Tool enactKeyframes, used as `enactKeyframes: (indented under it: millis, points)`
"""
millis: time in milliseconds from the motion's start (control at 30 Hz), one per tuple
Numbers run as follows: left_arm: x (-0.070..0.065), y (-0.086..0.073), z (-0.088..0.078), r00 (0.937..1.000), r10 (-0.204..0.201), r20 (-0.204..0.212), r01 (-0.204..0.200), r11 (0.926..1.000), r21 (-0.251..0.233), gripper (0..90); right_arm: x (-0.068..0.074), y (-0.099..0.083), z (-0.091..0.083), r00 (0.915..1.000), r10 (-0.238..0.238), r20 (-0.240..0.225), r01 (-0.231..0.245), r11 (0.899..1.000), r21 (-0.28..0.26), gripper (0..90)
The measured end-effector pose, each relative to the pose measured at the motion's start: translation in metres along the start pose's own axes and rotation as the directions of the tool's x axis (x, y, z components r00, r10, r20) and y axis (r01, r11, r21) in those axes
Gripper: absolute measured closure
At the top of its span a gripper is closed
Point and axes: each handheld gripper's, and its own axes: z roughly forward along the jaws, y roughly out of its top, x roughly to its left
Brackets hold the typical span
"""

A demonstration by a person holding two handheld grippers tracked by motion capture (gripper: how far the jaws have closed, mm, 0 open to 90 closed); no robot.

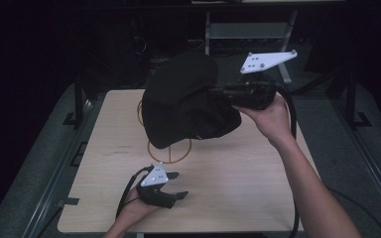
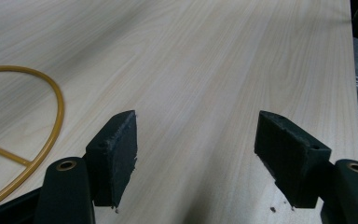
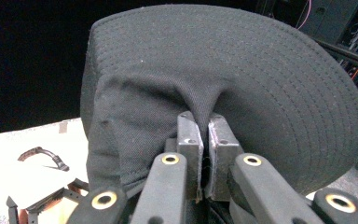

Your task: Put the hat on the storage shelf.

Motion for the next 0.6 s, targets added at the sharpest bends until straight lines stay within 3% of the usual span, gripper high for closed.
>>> enactKeyframes:
  millis: [267, 600]
  points:
    - [-0.001, 0.003, 0.0, 0.9997, 0.025, -0.005, -0.025, 0.9997, -0.006, 29.1, -0.001, 0.013, 0.021, 0.9998, 0.005, -0.02, -0.005, 1.0, 0.024, 85.7]
    - [-0.001, 0.003, 0.001, 0.9999, 0.015, 0.0, -0.015, 0.9998, -0.014, 28.8, -0.005, 0.027, 0.04, 0.999, 0.012, -0.042, -0.01, 0.999, 0.05, 85.6]
